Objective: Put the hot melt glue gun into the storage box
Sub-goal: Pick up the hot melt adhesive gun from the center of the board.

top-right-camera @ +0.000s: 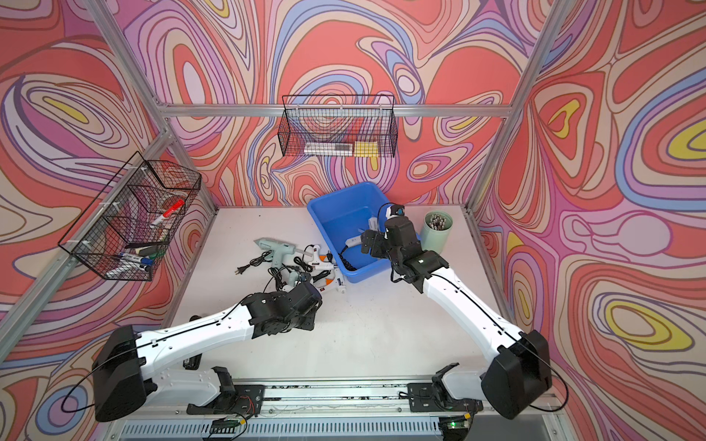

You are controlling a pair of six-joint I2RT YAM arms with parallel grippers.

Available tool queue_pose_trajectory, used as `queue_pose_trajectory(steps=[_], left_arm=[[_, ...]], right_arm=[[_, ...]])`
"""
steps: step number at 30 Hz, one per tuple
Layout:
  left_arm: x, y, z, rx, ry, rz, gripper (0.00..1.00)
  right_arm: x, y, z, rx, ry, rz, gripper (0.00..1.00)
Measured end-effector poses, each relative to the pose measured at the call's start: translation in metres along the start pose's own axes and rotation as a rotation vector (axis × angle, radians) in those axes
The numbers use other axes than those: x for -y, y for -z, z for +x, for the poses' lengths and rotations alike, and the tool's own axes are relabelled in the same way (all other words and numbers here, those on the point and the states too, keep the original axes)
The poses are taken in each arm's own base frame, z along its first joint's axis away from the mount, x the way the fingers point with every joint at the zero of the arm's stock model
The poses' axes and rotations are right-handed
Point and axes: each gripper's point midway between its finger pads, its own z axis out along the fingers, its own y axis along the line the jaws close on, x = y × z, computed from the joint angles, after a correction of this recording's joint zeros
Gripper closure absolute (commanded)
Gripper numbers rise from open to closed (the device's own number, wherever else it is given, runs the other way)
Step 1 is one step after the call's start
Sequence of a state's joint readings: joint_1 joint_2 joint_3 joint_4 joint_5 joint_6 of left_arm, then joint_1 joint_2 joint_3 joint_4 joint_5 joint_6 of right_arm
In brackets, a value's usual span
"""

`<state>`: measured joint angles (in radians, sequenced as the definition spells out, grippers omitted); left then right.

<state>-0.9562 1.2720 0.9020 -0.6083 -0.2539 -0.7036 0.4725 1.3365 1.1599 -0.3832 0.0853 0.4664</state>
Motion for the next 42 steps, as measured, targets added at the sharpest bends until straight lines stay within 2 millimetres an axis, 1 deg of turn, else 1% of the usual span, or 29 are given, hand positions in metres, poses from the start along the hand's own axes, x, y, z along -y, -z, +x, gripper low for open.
queue_pose_trajectory(steps=[3, 6, 9, 13, 19, 21, 25, 29, 31, 33, 39, 42], left_arm=[[0.011, 0.011, -0.019, 0.085, -0.059, 0.062, 1.00], [0.023, 0.016, -0.032, 0.141, -0.123, 0.113, 1.00], [0.033, 0.018, -0.041, 0.183, -0.179, 0.150, 1.00], [0.041, 0.019, -0.051, 0.226, -0.228, 0.173, 1.00], [0.051, 0.023, -0.066, 0.293, -0.240, 0.196, 1.00], [0.054, 0.026, -0.073, 0.317, -0.238, 0.203, 1.00], [0.056, 0.031, -0.090, 0.358, -0.232, 0.210, 1.00], [0.059, 0.037, -0.106, 0.394, -0.227, 0.217, 1.00], [0.058, 0.038, -0.111, 0.405, -0.224, 0.217, 1.00], [0.057, 0.037, -0.112, 0.406, -0.223, 0.215, 1.00], [0.056, 0.033, -0.113, 0.400, -0.221, 0.212, 1.00], [0.055, 0.033, -0.113, 0.400, -0.219, 0.212, 1.00]], right_arm=[[-0.013, -0.002, 0.007, -0.042, -0.025, -0.073, 0.09], [-0.031, -0.005, 0.013, -0.081, -0.064, -0.171, 0.14], [-0.049, -0.008, 0.019, -0.120, -0.103, -0.276, 0.16], [-0.066, -0.012, 0.034, -0.181, -0.154, -0.384, 0.18], [-0.078, -0.013, 0.057, -0.255, -0.215, -0.476, 0.22], [-0.082, -0.012, 0.060, -0.266, -0.227, -0.497, 0.22], [-0.094, -0.007, 0.060, -0.271, -0.230, -0.546, 0.23], [-0.105, -0.004, 0.061, -0.275, -0.225, -0.584, 0.26], [-0.109, -0.004, 0.061, -0.275, -0.223, -0.600, 0.31], [-0.113, -0.004, 0.062, -0.279, -0.225, -0.610, 0.35], [-0.121, -0.008, 0.067, -0.294, -0.228, -0.637, 0.51], [-0.125, -0.007, 0.066, -0.291, -0.223, -0.652, 0.66]])
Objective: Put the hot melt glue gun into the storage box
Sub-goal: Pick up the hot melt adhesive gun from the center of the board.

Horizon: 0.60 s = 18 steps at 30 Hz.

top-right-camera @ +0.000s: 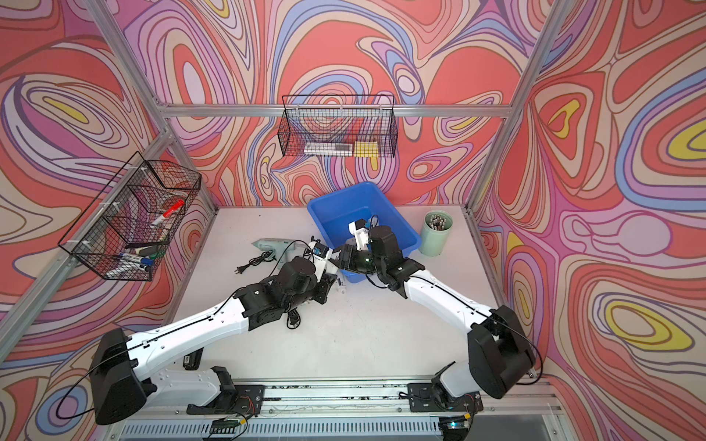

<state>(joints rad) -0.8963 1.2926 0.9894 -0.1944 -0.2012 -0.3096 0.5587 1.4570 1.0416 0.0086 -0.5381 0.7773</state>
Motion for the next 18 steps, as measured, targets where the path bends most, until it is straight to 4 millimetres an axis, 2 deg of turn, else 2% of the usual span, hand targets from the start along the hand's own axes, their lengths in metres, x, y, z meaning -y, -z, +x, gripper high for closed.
queue_pose_trajectory(steps=[5, 6, 9, 12, 15, 18], left_arm=[[-0.001, 0.002, -0.004, 0.012, 0.014, 0.008, 1.00], [-0.002, 0.001, -0.004, 0.012, 0.015, 0.007, 0.92], [-0.003, 0.002, -0.006, 0.020, 0.018, 0.005, 0.48], [-0.002, 0.004, -0.013, 0.047, 0.012, 0.007, 0.22], [-0.002, 0.014, -0.025, 0.092, 0.020, 0.019, 0.01], [-0.003, 0.034, -0.038, 0.158, 0.036, 0.036, 0.01]], right_arm=[[-0.001, -0.001, -0.004, 0.006, 0.018, -0.005, 0.99], [-0.002, -0.002, -0.005, 0.006, 0.021, -0.005, 1.00], [-0.004, -0.003, -0.007, 0.007, 0.024, -0.005, 1.00], [-0.007, -0.003, -0.010, 0.008, 0.022, 0.010, 1.00], [-0.012, -0.002, -0.019, 0.019, 0.037, 0.027, 1.00], [-0.025, 0.001, -0.036, 0.050, 0.075, 0.038, 1.00]])
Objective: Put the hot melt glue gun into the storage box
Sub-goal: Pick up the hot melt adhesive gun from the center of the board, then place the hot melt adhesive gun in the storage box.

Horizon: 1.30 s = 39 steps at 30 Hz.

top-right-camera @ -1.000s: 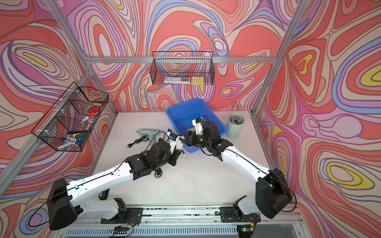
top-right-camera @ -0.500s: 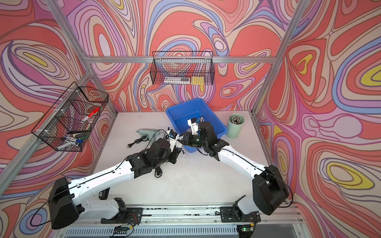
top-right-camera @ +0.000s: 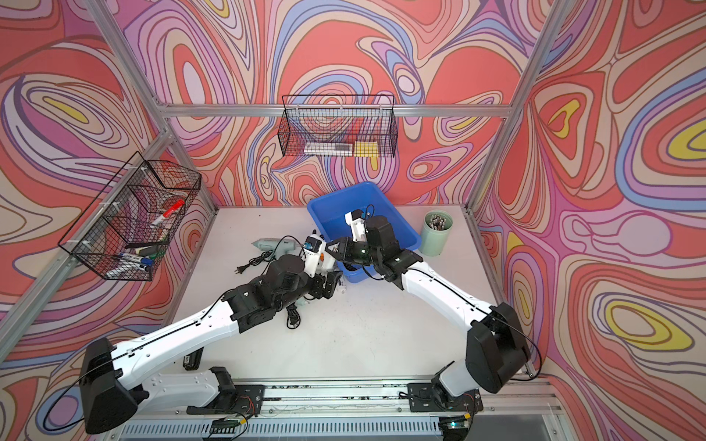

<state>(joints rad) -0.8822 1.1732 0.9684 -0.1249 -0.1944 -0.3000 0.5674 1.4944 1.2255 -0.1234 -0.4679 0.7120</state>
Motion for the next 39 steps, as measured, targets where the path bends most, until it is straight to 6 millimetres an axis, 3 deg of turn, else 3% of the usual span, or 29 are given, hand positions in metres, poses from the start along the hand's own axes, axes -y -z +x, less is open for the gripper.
queue_pose_trajectory(steps=[5, 10, 16, 19, 23, 32, 39], left_arm=[[-0.013, 0.037, -0.012, 0.114, 0.047, -0.009, 0.01], [-0.041, 0.059, 0.001, 0.169, 0.109, -0.106, 0.01], [-0.066, 0.072, 0.010, 0.203, 0.176, -0.215, 0.01], [-0.076, 0.073, 0.016, 0.192, 0.199, -0.271, 0.01], [-0.088, 0.068, 0.032, 0.131, 0.209, -0.355, 0.01], [-0.101, 0.055, 0.065, 0.001, 0.200, -0.470, 0.01], [-0.106, 0.053, 0.075, -0.031, 0.204, -0.506, 0.01]], right_arm=[[-0.026, 0.013, -0.038, 0.082, 0.095, 0.020, 1.00], [-0.049, 0.030, -0.079, 0.191, 0.196, 0.064, 1.00], [-0.049, 0.035, -0.120, 0.301, 0.260, 0.140, 1.00], [-0.027, 0.027, -0.134, 0.319, 0.245, 0.192, 1.00], [0.023, 0.007, -0.139, 0.300, 0.189, 0.278, 1.00], [0.134, -0.037, -0.131, 0.241, 0.046, 0.414, 1.00], [0.197, -0.069, -0.118, 0.210, -0.071, 0.399, 1.00]])
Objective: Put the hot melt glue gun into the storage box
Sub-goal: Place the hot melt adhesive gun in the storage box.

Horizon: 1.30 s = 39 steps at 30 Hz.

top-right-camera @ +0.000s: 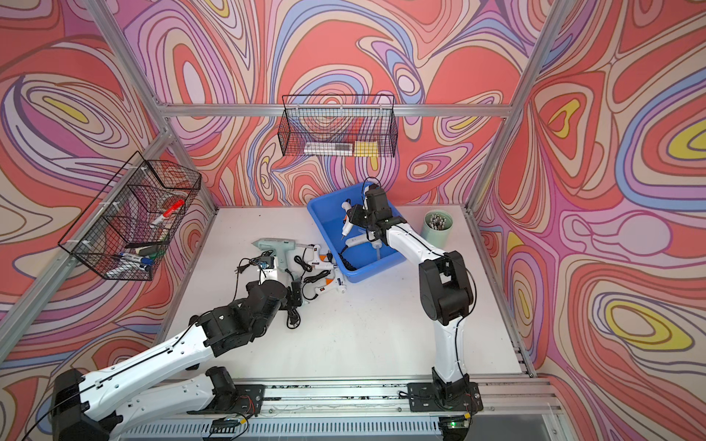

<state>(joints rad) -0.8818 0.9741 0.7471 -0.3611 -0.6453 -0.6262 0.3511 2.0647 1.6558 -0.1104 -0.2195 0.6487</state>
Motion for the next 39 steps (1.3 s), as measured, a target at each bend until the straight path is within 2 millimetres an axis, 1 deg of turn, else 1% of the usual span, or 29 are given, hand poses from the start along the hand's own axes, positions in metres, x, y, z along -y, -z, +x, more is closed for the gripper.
queue_pose_trajectory(steps=[7, 13, 16, 20, 21, 23, 25, 27, 30, 32, 34, 39], left_arm=[[-0.007, -0.002, 0.003, -0.003, 0.015, -0.043, 0.01], [-0.018, -0.005, 0.009, -0.023, 0.040, -0.094, 0.01], [-0.023, -0.008, 0.010, -0.027, 0.060, -0.112, 0.01], [-0.027, -0.012, 0.013, -0.040, 0.081, -0.132, 0.01], [-0.027, -0.013, 0.014, -0.046, 0.083, -0.137, 0.01], [-0.030, -0.015, 0.018, -0.061, 0.087, -0.148, 0.01], [-0.032, -0.017, 0.022, -0.078, 0.087, -0.160, 0.01], [-0.034, -0.019, 0.027, -0.096, 0.086, -0.170, 0.01], [-0.036, -0.021, 0.034, -0.125, 0.087, -0.179, 0.01], [-0.037, -0.021, 0.037, -0.140, 0.088, -0.183, 0.01], [-0.039, -0.021, 0.041, -0.158, 0.088, -0.191, 0.01], [-0.049, -0.018, 0.050, -0.210, 0.091, -0.225, 0.02]], right_arm=[[0.035, -0.019, 0.006, -0.020, -0.112, 0.021, 1.00], [0.060, -0.034, 0.023, -0.075, -0.162, 0.094, 1.00], [0.068, -0.035, 0.031, -0.099, -0.176, 0.129, 1.00], [0.074, -0.034, 0.034, -0.111, -0.185, 0.164, 1.00], [0.076, -0.034, 0.035, -0.117, -0.187, 0.176, 0.98], [0.081, -0.034, 0.037, -0.122, -0.187, 0.200, 0.88], [0.089, -0.034, 0.041, -0.130, -0.187, 0.234, 0.80], [0.094, -0.033, 0.043, -0.130, -0.182, 0.262, 0.68], [0.103, -0.030, 0.046, -0.135, -0.165, 0.308, 0.53], [0.108, -0.028, 0.048, -0.138, -0.149, 0.331, 0.45], [0.108, -0.025, 0.045, -0.130, -0.133, 0.342, 0.39], [0.107, -0.007, 0.044, -0.131, -0.097, 0.376, 0.23]])
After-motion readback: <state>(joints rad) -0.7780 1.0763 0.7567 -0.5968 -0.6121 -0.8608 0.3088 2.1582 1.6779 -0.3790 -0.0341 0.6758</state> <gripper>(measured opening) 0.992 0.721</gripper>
